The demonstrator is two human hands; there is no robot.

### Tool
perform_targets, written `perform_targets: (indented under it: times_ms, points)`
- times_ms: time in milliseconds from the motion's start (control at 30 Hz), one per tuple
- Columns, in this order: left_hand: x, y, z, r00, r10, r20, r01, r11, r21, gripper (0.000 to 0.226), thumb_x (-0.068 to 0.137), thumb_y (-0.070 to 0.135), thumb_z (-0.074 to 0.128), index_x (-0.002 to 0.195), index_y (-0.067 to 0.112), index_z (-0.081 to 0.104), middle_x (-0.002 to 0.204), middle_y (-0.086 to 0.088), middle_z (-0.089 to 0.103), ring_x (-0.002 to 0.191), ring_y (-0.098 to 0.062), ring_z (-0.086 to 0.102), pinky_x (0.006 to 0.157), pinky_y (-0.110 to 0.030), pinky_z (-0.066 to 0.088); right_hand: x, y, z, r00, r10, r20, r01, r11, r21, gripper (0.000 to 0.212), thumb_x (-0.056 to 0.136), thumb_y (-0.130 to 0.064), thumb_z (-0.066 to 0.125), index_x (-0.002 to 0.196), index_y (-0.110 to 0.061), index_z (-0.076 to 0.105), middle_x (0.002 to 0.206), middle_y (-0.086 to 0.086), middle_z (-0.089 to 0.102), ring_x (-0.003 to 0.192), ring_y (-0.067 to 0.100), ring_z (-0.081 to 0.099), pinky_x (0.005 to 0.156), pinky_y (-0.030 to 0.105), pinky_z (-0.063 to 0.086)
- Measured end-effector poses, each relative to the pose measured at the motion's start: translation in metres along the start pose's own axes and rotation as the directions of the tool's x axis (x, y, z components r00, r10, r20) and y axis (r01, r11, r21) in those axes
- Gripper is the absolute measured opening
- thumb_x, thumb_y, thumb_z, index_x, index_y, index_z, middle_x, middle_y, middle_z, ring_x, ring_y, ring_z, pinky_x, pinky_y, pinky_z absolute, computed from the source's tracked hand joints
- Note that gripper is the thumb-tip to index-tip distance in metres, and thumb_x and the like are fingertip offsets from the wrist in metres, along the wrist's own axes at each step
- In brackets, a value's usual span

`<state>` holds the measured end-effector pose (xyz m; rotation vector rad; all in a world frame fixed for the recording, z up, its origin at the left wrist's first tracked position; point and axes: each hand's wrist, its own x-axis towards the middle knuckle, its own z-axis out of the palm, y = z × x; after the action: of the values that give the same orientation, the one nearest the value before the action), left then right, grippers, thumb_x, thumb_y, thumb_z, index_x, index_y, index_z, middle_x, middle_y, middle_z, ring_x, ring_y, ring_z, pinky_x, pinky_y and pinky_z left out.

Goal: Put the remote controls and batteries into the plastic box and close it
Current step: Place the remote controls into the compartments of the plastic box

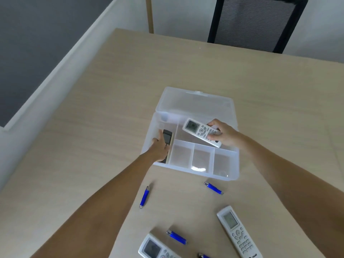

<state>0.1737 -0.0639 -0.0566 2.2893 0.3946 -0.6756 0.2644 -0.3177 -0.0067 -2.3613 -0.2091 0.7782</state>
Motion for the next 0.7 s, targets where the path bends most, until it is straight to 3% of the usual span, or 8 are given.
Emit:
perform_targets:
  times_ms: [133,267,333,433,500,567,633,700]
  points:
    - [-0.001,0.0,0.011,0.995,0.029,-0.092,-0.014,0.987,0.159,0.067,0.099,0.024,0.04,0.152,0.011,0.001,0.142,-0.028,0.035,0.123,-0.043,0.044,0.099,-0.046,0.042,0.026,0.004,0.014,0.992,-0.06,0.111,0.067,0.996,-0.059,0.033,0.087,-0.016,0.061,0.118,-0.02,0.053,0.125,0.003,0.059,0.081,0.008,0.06,0.065,0.026,0.045]
    - [-0.002,-0.003,0.018,0.971,0.049,-0.234,0.034,0.941,0.338,0.043,0.099,0.025,0.036,0.137,0.003,0.032,0.128,-0.019,0.04,0.118,-0.034,0.043,0.088,-0.046,0.046,0.032,0.009,0.033,0.993,-0.045,0.106,0.059,0.989,-0.133,0.036,0.089,-0.014,0.054,0.125,-0.016,0.054,0.124,0.004,0.061,0.107,0.025,0.06,0.09,0.036,0.046]
    - [-0.002,0.001,0.02,0.96,0.036,-0.279,0.064,0.937,0.343,0.036,0.099,0.022,0.037,0.128,0.002,0.041,0.125,-0.019,0.043,0.116,-0.033,0.045,0.087,-0.046,0.047,0.032,0.009,0.041,0.994,-0.064,0.088,0.082,0.97,-0.227,0.031,0.092,-0.014,0.047,0.121,-0.011,0.058,0.109,0.011,0.065,0.096,0.027,0.059,0.084,0.034,0.044]
    - [-0.003,0.003,0.019,0.942,0.039,-0.334,0.069,0.95,0.305,0.031,0.098,0.016,0.035,0.121,0.001,0.048,0.121,-0.02,0.051,0.11,-0.034,0.05,0.086,-0.047,0.048,0.026,0.001,0.049,0.996,-0.038,0.081,0.063,0.938,-0.34,0.029,0.094,-0.015,0.035,0.078,-0.021,0.058,0.068,0.0,0.051,0.08,0.024,0.047,0.076,0.033,0.036]
    - [-0.008,0.0,0.017,0.908,0.108,-0.405,0.006,0.963,0.27,0.034,0.097,0.012,0.034,0.128,0.001,0.046,0.12,-0.021,0.056,0.11,-0.034,0.052,0.083,-0.045,0.05,0.015,-0.01,0.046,0.996,-0.013,0.086,0.044,0.93,-0.365,0.034,0.092,-0.015,0.031,0.064,-0.024,0.047,0.065,-0.001,0.046,0.081,0.025,0.045,0.08,0.035,0.036]
    - [-0.02,-0.004,0.014,0.853,0.209,-0.478,-0.129,0.972,0.195,0.042,0.097,0.01,0.037,0.137,0.002,0.041,0.13,-0.02,0.053,0.119,-0.034,0.047,0.088,-0.045,0.049,-0.003,-0.017,0.04,0.997,-0.05,0.058,0.066,0.945,-0.32,0.029,0.093,-0.014,0.035,0.086,-0.018,0.062,0.084,0.012,0.059,0.089,0.032,0.054,0.081,0.036,0.039]
    - [-0.04,-0.011,0.011,0.797,0.336,-0.502,-0.289,0.942,0.171,0.045,0.095,0.013,0.039,0.139,0.003,0.041,0.136,-0.017,0.047,0.126,-0.033,0.042,0.099,-0.046,0.046,-0.031,-0.016,0.037,0.984,-0.156,-0.088,0.132,0.964,-0.231,0.031,0.094,-0.016,0.042,0.119,-0.011,0.059,0.113,0.019,0.062,0.106,0.034,0.057,0.09,0.034,0.041]
    - [-0.07,-0.024,0.014,0.745,0.474,-0.469,-0.426,0.879,0.212,0.044,0.092,0.022,0.038,0.131,0.005,0.05,0.129,-0.014,0.052,0.119,-0.031,0.048,0.099,-0.045,0.046,-0.075,-0.009,0.041,0.924,-0.276,-0.265,0.242,0.958,-0.152,0.026,0.092,-0.013,0.047,0.113,-0.01,0.063,0.105,0.014,0.068,0.094,0.021,0.064,0.08,0.024,0.041]
